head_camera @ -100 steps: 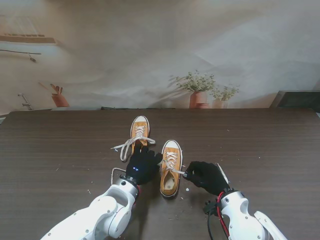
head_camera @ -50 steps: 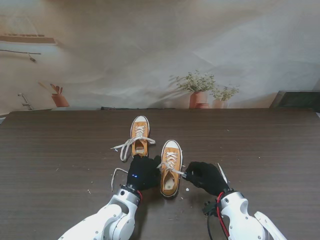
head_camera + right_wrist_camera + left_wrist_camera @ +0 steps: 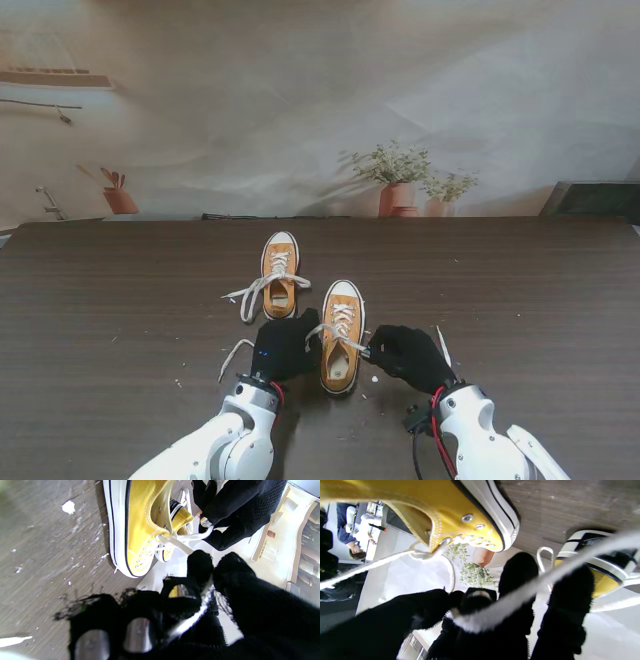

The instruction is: Tie the shoelaces into a bow on the shoes

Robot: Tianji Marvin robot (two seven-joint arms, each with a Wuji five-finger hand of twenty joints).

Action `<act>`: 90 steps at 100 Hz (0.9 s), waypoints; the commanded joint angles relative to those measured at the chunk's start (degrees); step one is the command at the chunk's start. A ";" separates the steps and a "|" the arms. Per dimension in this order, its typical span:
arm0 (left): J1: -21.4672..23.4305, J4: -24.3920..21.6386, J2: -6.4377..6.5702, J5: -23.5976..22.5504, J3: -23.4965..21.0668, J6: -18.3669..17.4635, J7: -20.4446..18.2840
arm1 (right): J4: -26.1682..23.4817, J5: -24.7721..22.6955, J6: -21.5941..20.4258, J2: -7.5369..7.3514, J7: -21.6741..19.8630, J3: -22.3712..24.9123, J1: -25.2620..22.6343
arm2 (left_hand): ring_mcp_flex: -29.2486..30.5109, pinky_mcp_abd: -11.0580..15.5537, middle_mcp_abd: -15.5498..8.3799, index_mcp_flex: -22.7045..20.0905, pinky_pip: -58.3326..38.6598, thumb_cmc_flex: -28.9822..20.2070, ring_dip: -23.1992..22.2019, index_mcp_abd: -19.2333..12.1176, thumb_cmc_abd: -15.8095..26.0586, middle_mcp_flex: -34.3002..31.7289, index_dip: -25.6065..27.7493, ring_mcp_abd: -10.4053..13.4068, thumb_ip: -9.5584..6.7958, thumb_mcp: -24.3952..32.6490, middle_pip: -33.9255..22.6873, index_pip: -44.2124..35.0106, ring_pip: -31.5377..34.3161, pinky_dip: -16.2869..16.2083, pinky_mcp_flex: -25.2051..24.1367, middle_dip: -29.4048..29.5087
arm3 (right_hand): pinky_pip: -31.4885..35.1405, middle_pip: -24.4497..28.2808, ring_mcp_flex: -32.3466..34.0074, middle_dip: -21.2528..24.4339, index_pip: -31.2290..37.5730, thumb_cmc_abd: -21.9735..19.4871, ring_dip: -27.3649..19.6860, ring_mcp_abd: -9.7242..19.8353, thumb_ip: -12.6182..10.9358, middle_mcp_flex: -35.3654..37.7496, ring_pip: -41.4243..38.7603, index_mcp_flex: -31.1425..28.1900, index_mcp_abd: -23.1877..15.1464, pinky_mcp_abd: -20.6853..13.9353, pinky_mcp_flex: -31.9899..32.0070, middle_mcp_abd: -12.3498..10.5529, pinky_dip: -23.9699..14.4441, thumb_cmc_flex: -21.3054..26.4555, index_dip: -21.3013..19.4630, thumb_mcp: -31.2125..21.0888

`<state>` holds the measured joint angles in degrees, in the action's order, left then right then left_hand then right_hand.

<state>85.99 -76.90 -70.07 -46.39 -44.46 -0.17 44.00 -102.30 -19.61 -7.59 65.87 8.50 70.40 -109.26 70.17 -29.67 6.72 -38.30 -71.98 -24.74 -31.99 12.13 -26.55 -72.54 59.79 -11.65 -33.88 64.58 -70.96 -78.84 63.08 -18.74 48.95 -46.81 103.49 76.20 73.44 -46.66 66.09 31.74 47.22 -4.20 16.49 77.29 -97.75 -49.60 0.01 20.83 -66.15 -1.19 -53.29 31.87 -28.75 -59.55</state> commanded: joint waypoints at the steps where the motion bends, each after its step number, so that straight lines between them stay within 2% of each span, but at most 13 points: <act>1: -0.29 0.62 -0.42 0.21 -0.13 -1.07 0.20 | -0.48 0.30 0.01 -0.21 -1.03 -0.14 -0.36 | 2.82 -1.04 -1.66 -0.73 -3.43 1.35 -2.42 2.22 2.03 -3.08 1.65 5.21 -1.34 0.76 -6.76 -2.63 6.90 -1.22 -0.31 -3.62 | 16.49 2.72 1.58 -0.36 -0.31 -0.36 1.00 1.75 -0.24 3.83 -4.51 -1.92 -0.04 -0.67 -1.89 0.20 0.34 1.50 -1.13 -0.33; 10: -0.65 1.39 -0.63 0.46 -0.26 -2.70 1.26 | -0.66 0.35 0.08 -0.26 -1.23 -0.09 -0.48 | 1.95 1.21 -2.99 -0.35 -6.70 1.13 -2.56 1.27 2.23 -3.26 1.68 5.56 -0.57 0.04 -9.78 -2.04 11.43 -3.63 -1.70 -5.19 | 16.49 2.74 1.58 -0.31 -0.32 -0.42 1.05 1.76 -0.22 3.87 -4.51 -1.92 0.00 -0.67 -1.89 0.13 0.35 1.45 -1.12 -0.33; 15: -0.42 1.14 -0.77 1.18 -0.52 -2.89 0.93 | -0.72 0.42 0.13 -0.26 -1.30 -0.08 -0.53 | -0.30 1.37 -2.56 0.46 -6.22 1.61 -2.50 1.01 3.56 -1.64 2.41 4.31 -0.49 -0.18 -9.13 -2.14 11.43 -4.39 -4.52 -5.61 | 16.49 2.74 1.58 -0.28 -0.33 -0.48 1.08 1.74 -0.21 3.86 -4.52 -1.91 0.07 -0.67 -1.89 0.23 0.36 1.43 -1.11 -0.30; 16: -0.33 1.07 -0.83 1.46 -0.60 -2.97 0.81 | -0.72 0.44 0.14 -0.26 -1.30 -0.08 -0.53 | -0.84 1.24 -1.54 0.62 -5.92 1.71 -2.43 1.07 3.89 -1.15 2.58 3.84 -0.54 -0.21 -8.61 -2.22 11.12 -4.46 -5.14 -5.58 | 16.49 2.74 1.58 -0.27 -0.34 -0.42 1.09 1.74 -0.22 3.86 -4.52 -1.92 0.10 -0.67 -1.89 0.21 0.36 1.47 -1.11 -0.30; 21: -0.15 1.16 -1.24 2.60 -0.74 -3.46 0.91 | -0.76 0.46 0.19 -0.26 -1.31 -0.08 -0.55 | -2.89 -0.33 0.70 0.20 -3.48 1.92 -1.47 2.07 4.95 0.31 3.02 0.62 -2.07 0.04 -2.96 -2.76 6.80 -5.40 -7.82 -4.57 | 16.49 2.76 1.59 -0.24 -0.33 -0.35 1.12 1.83 -0.23 3.92 -4.51 -1.94 0.19 -0.67 -1.89 0.14 0.36 1.48 -1.10 -0.34; 32: -0.58 2.24 -1.45 2.20 -0.54 -4.29 2.70 | -0.86 0.61 0.22 -0.26 -1.36 -0.08 -0.61 | -4.99 -2.04 5.07 -1.75 9.12 4.27 5.98 1.23 6.59 1.63 3.20 -4.89 -4.74 1.58 22.32 -3.46 -16.13 -2.13 -12.15 8.19 | 16.49 2.77 1.59 -0.16 -0.31 -0.24 1.17 1.85 -0.22 4.05 -4.52 -2.02 0.27 -0.67 -1.89 0.23 0.37 1.46 -1.06 -0.44; 38: -0.24 2.13 -1.91 4.29 -0.82 -5.73 2.10 | -0.92 0.71 0.26 -0.27 -1.45 -0.11 -0.63 | -3.82 -2.68 5.85 -1.62 13.87 3.50 7.16 0.78 6.34 1.06 3.29 -5.50 -4.50 0.99 28.66 -3.28 -22.65 -0.54 -12.32 12.88 | 16.49 2.77 1.59 -0.13 -0.32 -0.19 1.20 1.87 -0.24 4.09 -4.53 -2.06 0.45 -0.67 -1.88 0.30 0.38 1.55 -1.02 -0.51; 43: 0.21 2.06 -2.65 7.56 -1.17 -7.91 1.03 | -0.94 0.78 0.26 -0.27 -1.48 -0.16 -0.63 | -2.04 -4.20 6.68 -1.38 15.08 0.96 7.37 1.52 4.74 0.10 2.97 -6.86 -3.49 -0.29 30.17 -2.97 -24.42 0.35 -10.96 14.88 | 16.49 2.79 1.59 -0.09 -0.35 -0.25 1.24 1.93 -0.22 4.17 -4.54 -2.14 0.58 -0.67 -1.87 0.41 0.44 1.46 -0.98 -0.52; 56: 0.38 3.05 -4.25 12.78 -1.43 -12.10 0.47 | -1.08 0.77 0.22 -0.27 -1.44 -0.23 -0.73 | 2.44 -5.77 4.69 -0.82 11.48 -2.64 6.82 3.47 3.19 -3.24 2.47 -6.61 -1.46 -3.01 22.15 -2.84 -18.73 2.27 -5.61 13.83 | 16.49 2.79 1.60 0.03 -0.35 -0.06 1.33 2.15 -0.24 4.42 -4.57 -2.21 0.77 -0.69 -1.83 0.23 0.63 1.50 -0.94 -0.68; 66: 0.55 3.09 -4.57 14.15 -1.51 -13.17 -0.01 | -1.20 0.86 0.27 -0.28 -1.50 -0.21 -0.83 | 2.75 -6.78 0.71 0.00 9.04 -3.61 5.59 4.33 3.55 -5.42 2.50 -4.12 -0.50 -4.79 9.19 -2.87 -6.62 4.35 -3.26 8.67 | 16.49 2.77 1.60 0.10 -0.37 -0.03 1.39 2.16 -0.24 4.51 -4.59 -2.31 0.89 -0.71 -1.81 0.31 0.82 1.51 -0.89 -0.79; 77: 0.98 2.59 -5.04 16.04 -1.80 -14.42 -0.32 | -1.35 1.08 0.38 -0.33 -1.80 -0.22 -0.92 | 2.90 -6.21 -3.92 1.79 2.49 -6.37 2.57 4.62 3.56 -5.46 2.40 1.87 1.23 -8.01 -8.19 -1.70 9.64 3.57 -0.07 0.71 | 16.49 2.78 1.60 0.18 -0.38 0.06 1.44 2.22 -0.22 4.57 -4.57 -2.34 0.98 -0.76 -1.77 0.31 1.11 1.54 -0.89 -0.83; 81: 1.15 2.32 -5.19 16.63 -1.94 -14.77 -0.37 | -1.38 1.10 0.40 -0.34 -1.85 -0.25 -0.94 | 2.91 -5.98 -3.93 1.84 -1.33 -7.58 1.83 4.65 2.88 -5.34 2.03 3.44 2.06 -8.89 -10.74 -1.20 14.72 2.77 2.16 0.03 | 16.48 2.79 1.61 0.20 -0.39 0.01 1.45 2.22 -0.22 4.62 -4.57 -2.35 1.04 -0.77 -1.76 0.33 1.21 1.53 -0.89 -0.85; 90: 1.29 2.11 -5.27 16.70 -2.14 -15.27 -0.13 | -1.47 1.16 0.43 -0.37 -2.01 -0.25 -1.01 | 2.97 -4.81 -4.05 1.83 -6.72 -8.30 0.73 4.69 1.91 -5.19 1.72 4.55 3.46 -9.43 -13.84 -0.79 21.51 1.24 5.96 -0.55 | 16.40 2.80 1.61 0.27 -0.37 0.08 1.49 2.28 -0.20 4.67 -4.56 -2.40 0.92 -0.74 -1.73 0.33 1.47 1.50 -0.90 -0.87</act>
<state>87.06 -73.98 -75.02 -28.63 -46.57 -15.11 44.41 -103.34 -18.60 -7.33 65.78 7.47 70.24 -109.89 70.33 -31.77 5.49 -37.37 -74.05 -31.25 -29.18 14.99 -23.01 -74.77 61.04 -11.60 -31.82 55.86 -80.32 -76.47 78.77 -15.69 51.80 -45.38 103.49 76.79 73.45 -46.66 65.53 31.54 47.78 -4.20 16.49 77.93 -97.80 -51.05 1.24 20.83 -66.15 -1.22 -52.27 31.88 -28.75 -59.56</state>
